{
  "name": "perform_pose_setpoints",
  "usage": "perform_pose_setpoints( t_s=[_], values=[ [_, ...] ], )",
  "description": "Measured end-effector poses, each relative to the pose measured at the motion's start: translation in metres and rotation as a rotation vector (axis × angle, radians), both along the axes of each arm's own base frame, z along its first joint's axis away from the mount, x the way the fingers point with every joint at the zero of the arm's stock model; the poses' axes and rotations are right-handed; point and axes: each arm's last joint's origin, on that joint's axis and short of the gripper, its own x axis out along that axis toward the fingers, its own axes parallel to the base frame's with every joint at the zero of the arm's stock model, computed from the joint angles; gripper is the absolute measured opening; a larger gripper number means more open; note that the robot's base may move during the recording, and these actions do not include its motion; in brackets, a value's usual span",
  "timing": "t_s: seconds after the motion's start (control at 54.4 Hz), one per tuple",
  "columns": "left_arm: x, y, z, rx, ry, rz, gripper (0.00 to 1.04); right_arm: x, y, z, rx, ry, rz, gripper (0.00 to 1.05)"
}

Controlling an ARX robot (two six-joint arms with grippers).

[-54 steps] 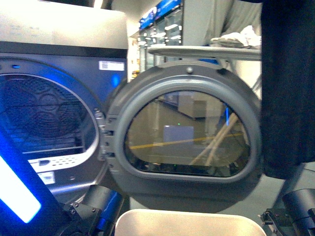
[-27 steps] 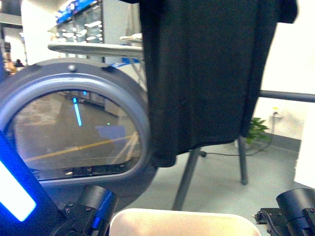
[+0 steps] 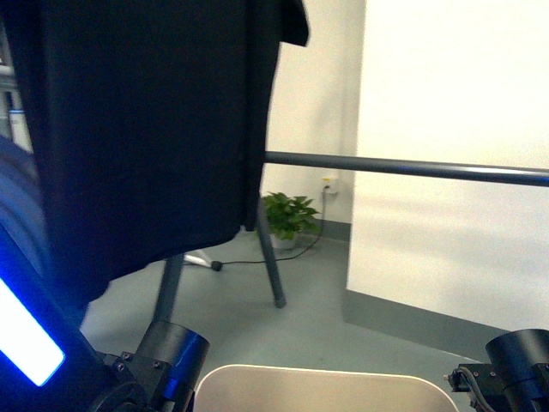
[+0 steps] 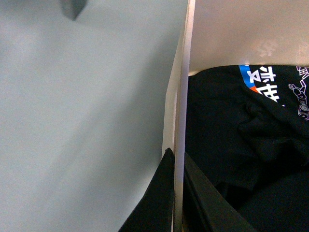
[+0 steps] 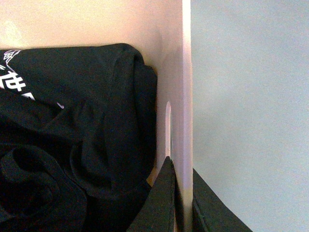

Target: Move hamper under clothes hanger

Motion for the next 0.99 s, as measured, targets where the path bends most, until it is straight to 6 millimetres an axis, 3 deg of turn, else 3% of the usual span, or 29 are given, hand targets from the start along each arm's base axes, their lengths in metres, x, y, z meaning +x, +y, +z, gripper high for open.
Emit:
perform_pose_setpoints(
  t_s=[0.331, 0.644, 0.994],
  values=[
    [0.001, 0.002, 0.001, 0.002, -0.003, 0.007, 0.04, 0.0, 0.002, 0.001, 0.003, -0.003, 0.006, 0.03],
    [-0.004, -0.016, 0.001, -0.024, 0.004, -0.056, 0.04, 0.0, -0.014, 0.001, -0.019, -0.001, -0.045, 0.03],
    [0.002, 0.005, 0.001, 0.007, -0.006, 0.018, 0.04, -0.001, 0.006, 0.001, 0.006, -0.001, 0.018, 0.03]
  ],
)
